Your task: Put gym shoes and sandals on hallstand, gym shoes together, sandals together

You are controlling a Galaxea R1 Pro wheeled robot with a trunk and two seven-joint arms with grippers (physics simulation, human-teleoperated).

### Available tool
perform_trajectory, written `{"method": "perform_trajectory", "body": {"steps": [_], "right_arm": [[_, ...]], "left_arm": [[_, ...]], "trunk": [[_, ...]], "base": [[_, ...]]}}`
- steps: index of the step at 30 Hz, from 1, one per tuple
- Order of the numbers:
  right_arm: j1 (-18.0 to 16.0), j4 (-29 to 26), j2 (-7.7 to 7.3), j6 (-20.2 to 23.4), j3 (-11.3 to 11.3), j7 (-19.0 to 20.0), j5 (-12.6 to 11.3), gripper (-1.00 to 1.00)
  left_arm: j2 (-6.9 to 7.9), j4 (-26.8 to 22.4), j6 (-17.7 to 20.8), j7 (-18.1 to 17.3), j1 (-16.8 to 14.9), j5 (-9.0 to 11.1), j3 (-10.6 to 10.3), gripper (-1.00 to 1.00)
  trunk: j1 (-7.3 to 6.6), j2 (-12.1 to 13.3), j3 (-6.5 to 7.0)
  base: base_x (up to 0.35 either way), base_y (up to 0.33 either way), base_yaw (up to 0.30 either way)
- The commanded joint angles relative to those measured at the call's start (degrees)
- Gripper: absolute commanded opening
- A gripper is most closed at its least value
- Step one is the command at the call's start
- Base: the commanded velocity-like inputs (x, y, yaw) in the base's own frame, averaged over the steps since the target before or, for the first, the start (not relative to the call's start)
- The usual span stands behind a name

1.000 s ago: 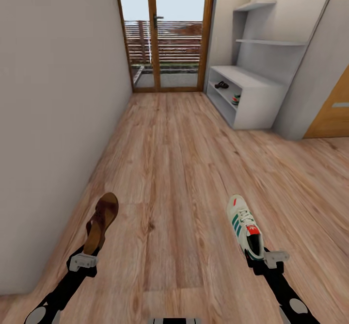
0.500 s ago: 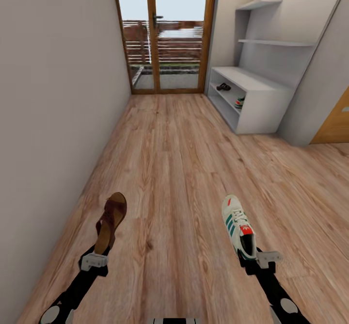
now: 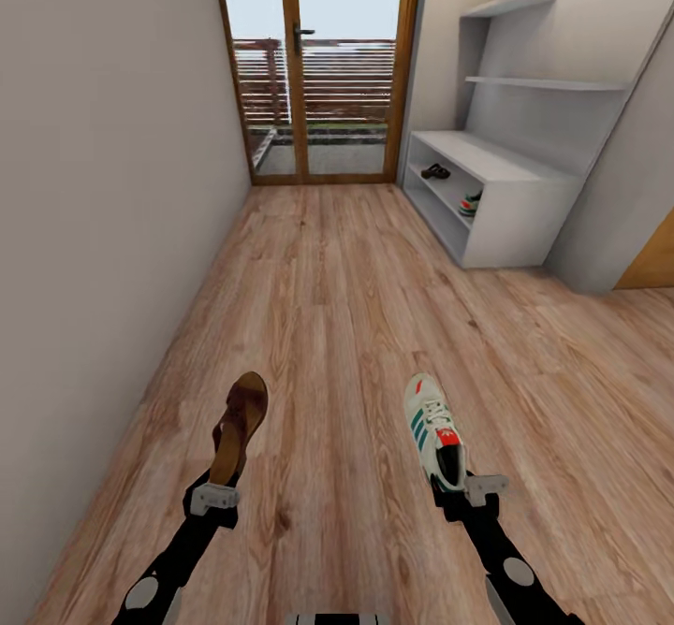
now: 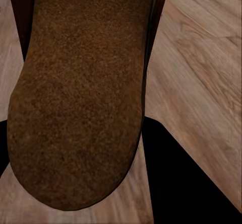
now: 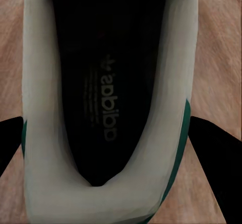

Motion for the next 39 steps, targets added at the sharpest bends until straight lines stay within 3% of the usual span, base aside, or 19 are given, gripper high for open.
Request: {"method": "perform_trajectory", "body": {"steps": [1, 4, 5, 10, 39], "right_arm": [[-0.03, -0.13, 0.31, 0.26, 0.14, -0.43, 0.08, -1.00], [0.10, -0.41, 0.98, 1.08, 0.21, -1.41, 1.81, -1.00], [0.28, -0.67, 1.32, 1.51, 0.20, -2.04, 3.55, -1.00], [0.60, -1.11, 1.62, 1.79, 0.00, -2.62, 5.05, -1.00], [0.72, -0.76, 1.60, 1.67, -0.25, -2.82, 4.77, -1.00]], "left_arm": [[-0.09, 0.03, -0.32, -0.29, -0.05, -0.71, 0.47, -1.00], [0.04, 0.13, -0.33, -0.19, -0.06, -0.65, 0.59, -1.00], [0.15, 0.22, -0.34, -0.13, -0.07, -0.59, 0.78, -1.00], [0.42, 0.30, -0.42, -0.06, -0.08, -0.55, 1.28, -1.00], [0.59, 0.41, -0.45, 0.01, -0.08, -0.54, 1.41, -1.00]], "trunk": [[0.02, -0.02, -0.04], [0.02, -0.02, -0.04], [0.02, -0.02, -0.04], [0.02, -0.02, -0.04], [0.02, -0.02, -0.04]], "base": [[0.325, 0.000, 0.000], [0.325, 0.000, 0.000], [0.325, 0.000, 0.000], [0.325, 0.000, 0.000], [0.325, 0.000, 0.000]]}}
